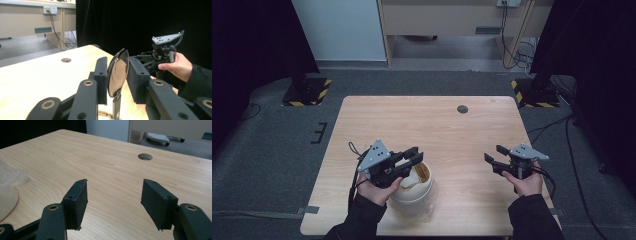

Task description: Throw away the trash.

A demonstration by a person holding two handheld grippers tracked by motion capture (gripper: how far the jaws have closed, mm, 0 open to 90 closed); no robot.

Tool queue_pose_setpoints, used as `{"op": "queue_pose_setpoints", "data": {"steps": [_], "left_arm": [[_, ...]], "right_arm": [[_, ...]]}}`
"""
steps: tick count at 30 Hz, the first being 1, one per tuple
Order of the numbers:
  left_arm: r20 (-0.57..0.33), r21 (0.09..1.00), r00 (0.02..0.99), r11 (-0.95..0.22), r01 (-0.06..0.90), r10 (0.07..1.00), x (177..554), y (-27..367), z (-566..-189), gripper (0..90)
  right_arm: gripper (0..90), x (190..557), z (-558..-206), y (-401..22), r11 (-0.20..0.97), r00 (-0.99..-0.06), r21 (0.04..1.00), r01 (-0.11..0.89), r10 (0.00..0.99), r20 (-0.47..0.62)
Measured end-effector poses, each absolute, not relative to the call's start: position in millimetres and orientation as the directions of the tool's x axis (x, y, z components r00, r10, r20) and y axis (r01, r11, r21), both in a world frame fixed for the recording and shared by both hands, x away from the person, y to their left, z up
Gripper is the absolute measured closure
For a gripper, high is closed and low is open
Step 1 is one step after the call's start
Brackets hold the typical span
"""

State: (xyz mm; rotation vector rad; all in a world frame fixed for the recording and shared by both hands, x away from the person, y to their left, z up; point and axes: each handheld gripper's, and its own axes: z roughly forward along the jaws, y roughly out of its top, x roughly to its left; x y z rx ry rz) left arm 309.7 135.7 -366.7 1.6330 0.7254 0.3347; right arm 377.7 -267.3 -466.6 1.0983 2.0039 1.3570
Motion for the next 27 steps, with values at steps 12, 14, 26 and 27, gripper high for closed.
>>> {"op": "queue_pose_setpoints", "data": {"steps": [12, 14, 26, 27], "left_arm": [[-0.184, 0.977, 0.724, 0.045, 0.206, 0.665, 302.2, 175.0, -352.3, 38.0], [-0.182, 0.978, 0.7, 0.055, 0.2, 0.69, 302.0, 189.5, -354.3, 34.5], [-0.169, 0.938, 0.486, -0.012, 0.347, 0.857, 328.2, 261.1, -425.9, 21.9], [-0.174, 0.921, 0.462, -0.022, 0.39, 0.87, 332.3, 267.0, -436.1, 21.4]], "right_arm": [[35.6, 378.2, -468.8, -269.5, 0.197, -0.559, 0.913, 0.358, 0.828, 0.041], [34.3, 378.7, -469.5, -271.4, 0.196, -0.552, 0.912, 0.361, 0.833, 0.04], [21.7, 383.8, -479.1, -283.3, 0.201, -0.485, 0.893, 0.402, 0.874, 0.021], [20.9, 384.1, -479.9, -284.0, 0.199, -0.478, 0.891, 0.408, 0.878, 0.022]]}}
